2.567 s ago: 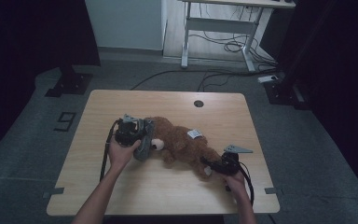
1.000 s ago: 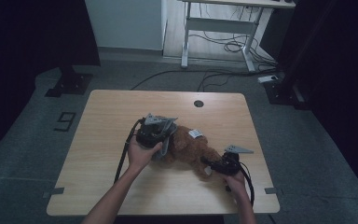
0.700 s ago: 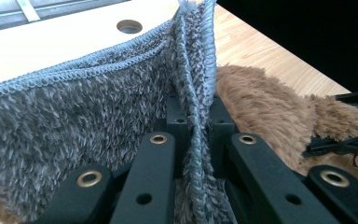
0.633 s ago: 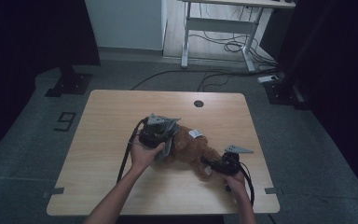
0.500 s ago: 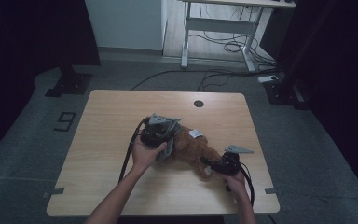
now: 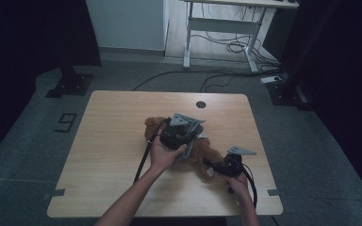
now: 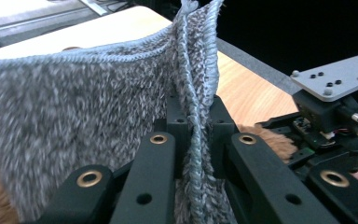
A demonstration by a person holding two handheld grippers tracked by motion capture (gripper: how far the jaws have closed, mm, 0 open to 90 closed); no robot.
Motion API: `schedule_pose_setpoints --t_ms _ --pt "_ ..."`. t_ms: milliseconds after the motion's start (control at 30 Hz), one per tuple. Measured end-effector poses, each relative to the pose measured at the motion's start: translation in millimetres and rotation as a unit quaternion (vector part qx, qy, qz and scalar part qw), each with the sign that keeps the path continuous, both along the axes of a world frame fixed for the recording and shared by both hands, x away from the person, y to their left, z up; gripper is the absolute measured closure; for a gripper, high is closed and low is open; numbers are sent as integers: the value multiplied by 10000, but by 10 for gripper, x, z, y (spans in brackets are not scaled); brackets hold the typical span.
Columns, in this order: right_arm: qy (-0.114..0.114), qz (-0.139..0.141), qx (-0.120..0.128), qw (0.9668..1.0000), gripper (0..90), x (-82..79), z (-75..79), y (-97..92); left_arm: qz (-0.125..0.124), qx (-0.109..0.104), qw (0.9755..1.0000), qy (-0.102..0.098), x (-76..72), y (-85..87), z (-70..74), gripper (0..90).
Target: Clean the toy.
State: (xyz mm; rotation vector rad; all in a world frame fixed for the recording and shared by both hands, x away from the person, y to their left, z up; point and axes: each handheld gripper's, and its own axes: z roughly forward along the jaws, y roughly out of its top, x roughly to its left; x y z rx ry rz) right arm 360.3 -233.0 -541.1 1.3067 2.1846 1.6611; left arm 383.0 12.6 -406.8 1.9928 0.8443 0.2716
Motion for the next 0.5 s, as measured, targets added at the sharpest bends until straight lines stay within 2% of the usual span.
schedule_pose_setpoints --t_ms 133,167,267,300,333,367,500 --pt "-3 -5 7 10000 594 2 -4 -1 -90 158 9998 97 14 -132 -79 833" --pt "-4 -2 0 10000 594 2 -4 -2 -161 317 9992 176 23 -223 -153 833" --pt "-9 -1 -15 10000 594 0 -2 -1 -261 543 9977 320 38 -327 -266 833" --pt "-20 0 -22 10000 594 -2 -1 2 -246 641 9971 321 40 -350 -300 833" --pt "-26 11 -24 10000 594 -4 0 4 -246 641 9971 321 40 -350 -300 834" --pt "-28 21 -39 10000 595 -5 2 2 -198 858 9958 261 40 -372 -356 834" --pt "-52 40 -48 10000 596 -4 4 1 -150 958 9951 181 27 -354 -364 836"
